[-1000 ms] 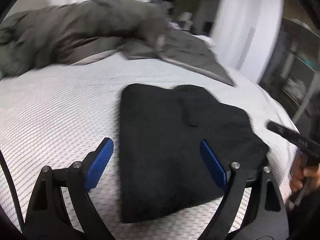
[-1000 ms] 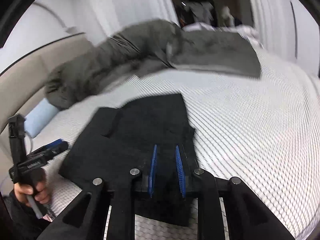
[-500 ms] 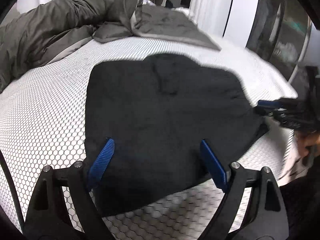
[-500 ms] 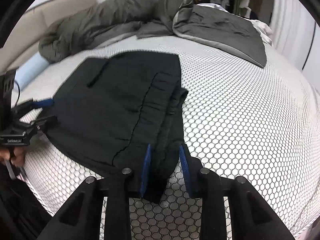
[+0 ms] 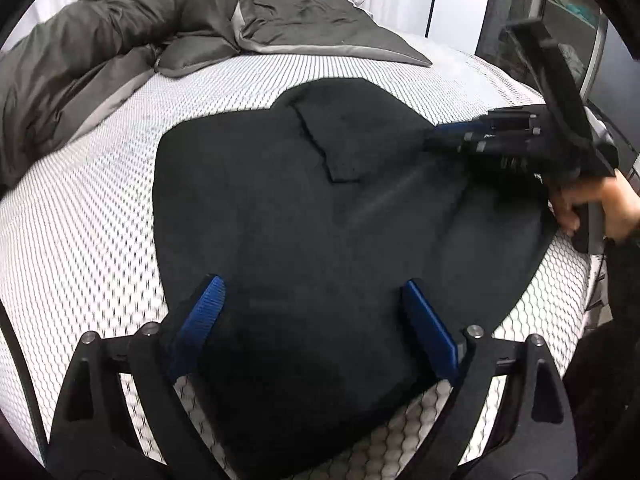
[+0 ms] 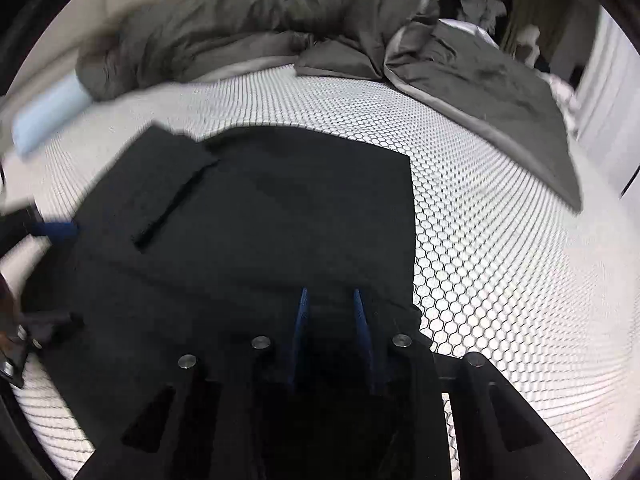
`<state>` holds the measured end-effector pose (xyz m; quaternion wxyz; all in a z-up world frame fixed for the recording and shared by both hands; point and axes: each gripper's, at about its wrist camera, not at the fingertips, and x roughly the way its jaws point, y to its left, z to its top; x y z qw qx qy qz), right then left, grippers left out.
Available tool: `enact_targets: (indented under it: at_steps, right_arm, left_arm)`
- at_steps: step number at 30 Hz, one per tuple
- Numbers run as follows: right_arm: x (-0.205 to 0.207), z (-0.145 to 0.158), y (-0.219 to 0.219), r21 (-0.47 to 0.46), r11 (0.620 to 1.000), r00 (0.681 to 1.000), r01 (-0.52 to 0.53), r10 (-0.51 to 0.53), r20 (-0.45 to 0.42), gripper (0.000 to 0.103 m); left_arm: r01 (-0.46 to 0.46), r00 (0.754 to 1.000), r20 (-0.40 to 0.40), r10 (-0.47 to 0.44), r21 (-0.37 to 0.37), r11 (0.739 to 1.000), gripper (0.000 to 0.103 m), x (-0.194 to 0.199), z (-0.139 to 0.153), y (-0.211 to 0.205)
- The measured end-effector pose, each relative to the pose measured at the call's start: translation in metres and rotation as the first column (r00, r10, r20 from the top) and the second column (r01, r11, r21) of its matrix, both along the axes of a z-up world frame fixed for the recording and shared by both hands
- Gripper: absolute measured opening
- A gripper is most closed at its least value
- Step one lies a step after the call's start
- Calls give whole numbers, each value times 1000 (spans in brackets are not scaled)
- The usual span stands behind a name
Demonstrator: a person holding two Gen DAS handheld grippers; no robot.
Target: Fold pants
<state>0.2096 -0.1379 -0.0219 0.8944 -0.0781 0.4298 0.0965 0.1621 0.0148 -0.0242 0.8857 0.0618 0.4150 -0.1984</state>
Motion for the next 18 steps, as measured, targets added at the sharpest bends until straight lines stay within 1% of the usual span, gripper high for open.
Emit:
enact_targets:
  at_steps: [1,2,3,4,5,6,7,8,9,10,11,12,13,15,17,18]
  right_arm:
    - [-1,5,-7,49,999,1000,16,-16,6,23]
    - [-4,8,-8,69,997,999,35,-36,11,24]
    - [-7,12,-4,54,997,998,60,-61,22,31]
    - [-14,20,4,14,997,995,78,-78,55,31]
    - [-24,26,13,9,998,994,66,-66,85,31]
    - [-34,30,23,28,999,995,31,-34,98,32]
    - [-43,31,35,56,998,996,-21,16,91,32]
    - [-50,29,47,87,994,995,-71,64,81,34]
    - [-54,21,56,102,989,993,-108,103,54,36]
    - [-54,12,61,113,985,991,-133,132,21,37]
    - [-53,1,64,99,983,988,-152,155,-20,37]
    - [-52,-11,65,50,987,986,-155,158,-51,37]
    - [-54,-16,56,4,991,990,-131,131,-43,37]
    - [-60,-10,35,-15,997,997,-70,69,-38,36]
    - [-69,-1,17,23,997,997,-71,71,-22,35]
    - [-73,1,14,24,996,997,-82,82,-2,36]
  left_arm:
    - [-12,1000,-2,12,-4,1000,89,-2,1,2]
    - [-36,999,-1,36,-5,999,89,-3,5,4]
    - [-51,999,5,51,-17,999,89,-9,10,5]
    - [-45,999,18,46,-51,998,89,-12,16,6]
    - [-16,999,45,20,-93,996,90,-18,22,5]
    - [6,998,60,0,-99,995,90,-21,24,1]
    - [21,998,65,-16,-83,996,90,-23,24,-5]
    - [34,998,49,-31,-53,998,90,-21,18,-12]
    - [39,999,32,-38,-39,998,90,-19,14,-14]
    - [32,999,9,-32,-5,999,90,-15,4,-16]
    - [26,1000,7,-26,20,999,89,-14,0,-15]
    - [23,1000,9,-23,38,999,90,-14,-3,-12]
    - [19,1000,13,-19,46,999,90,-15,-4,-9]
    - [-6,1000,7,6,26,1000,90,-17,-1,5]
    - [-46,999,-7,46,-1,999,90,-17,0,22]
    - [-68,998,-11,68,-34,997,89,-17,4,30]
